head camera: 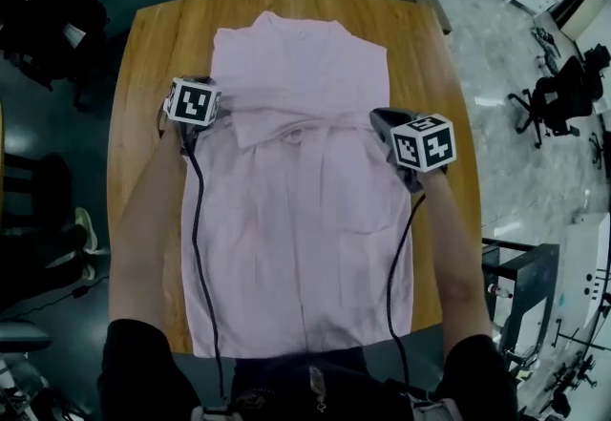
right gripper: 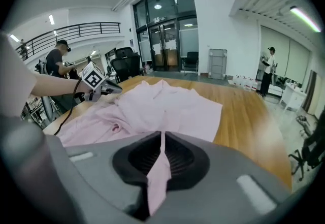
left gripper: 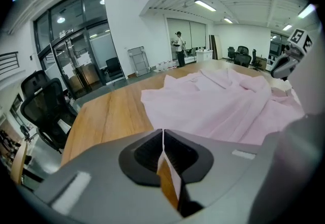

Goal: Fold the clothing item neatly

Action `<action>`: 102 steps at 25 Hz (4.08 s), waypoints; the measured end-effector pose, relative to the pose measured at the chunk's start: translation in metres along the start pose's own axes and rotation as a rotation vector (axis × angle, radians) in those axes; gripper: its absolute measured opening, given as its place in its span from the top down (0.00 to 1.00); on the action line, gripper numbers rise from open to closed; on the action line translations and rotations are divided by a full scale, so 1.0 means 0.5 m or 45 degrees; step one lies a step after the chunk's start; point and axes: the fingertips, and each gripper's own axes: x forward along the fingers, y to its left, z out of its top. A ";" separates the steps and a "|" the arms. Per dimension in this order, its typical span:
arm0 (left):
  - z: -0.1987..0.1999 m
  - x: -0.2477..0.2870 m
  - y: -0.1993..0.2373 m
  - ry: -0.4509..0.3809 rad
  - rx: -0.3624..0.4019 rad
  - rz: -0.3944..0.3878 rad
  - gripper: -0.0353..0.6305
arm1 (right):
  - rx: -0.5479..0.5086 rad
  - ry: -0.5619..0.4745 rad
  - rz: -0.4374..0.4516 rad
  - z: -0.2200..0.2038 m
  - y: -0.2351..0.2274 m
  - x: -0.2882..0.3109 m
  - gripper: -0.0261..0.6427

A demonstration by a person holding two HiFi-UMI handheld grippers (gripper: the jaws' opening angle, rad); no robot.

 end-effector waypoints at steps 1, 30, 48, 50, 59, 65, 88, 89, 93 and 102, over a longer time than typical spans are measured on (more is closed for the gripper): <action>0.010 -0.006 -0.009 -0.010 0.004 -0.017 0.92 | -0.008 -0.022 0.012 0.022 0.002 0.006 0.93; -0.048 -0.133 -0.203 0.080 0.004 -0.232 0.83 | -0.106 0.136 0.092 -0.111 0.008 -0.060 0.93; 0.173 -0.059 -0.012 -0.225 0.013 -0.113 0.65 | -0.138 -0.066 -0.069 0.176 -0.177 0.035 0.88; 0.200 -0.006 0.000 -0.211 0.053 -0.108 0.64 | -0.158 -0.033 -0.055 0.180 -0.210 0.082 0.81; 0.197 0.194 0.083 -0.061 0.051 -0.098 0.58 | -0.079 0.079 -0.061 0.163 -0.353 0.262 0.64; 0.176 0.244 0.110 0.025 0.033 -0.129 0.53 | -0.010 0.174 0.014 0.141 -0.386 0.286 0.63; 0.233 0.096 0.178 -0.074 0.060 0.038 0.90 | -0.242 -0.138 -0.098 0.311 -0.328 0.210 0.92; 0.237 0.074 0.171 -0.110 0.055 0.022 0.90 | -0.244 -0.162 -0.097 0.314 -0.321 0.190 0.92; 0.245 -0.034 0.142 -0.227 0.090 -0.036 0.90 | -0.270 -0.254 -0.096 0.328 -0.277 0.093 0.92; 0.149 -0.222 0.059 -0.218 0.154 -0.187 0.90 | -0.240 -0.337 -0.092 0.261 -0.137 -0.121 0.92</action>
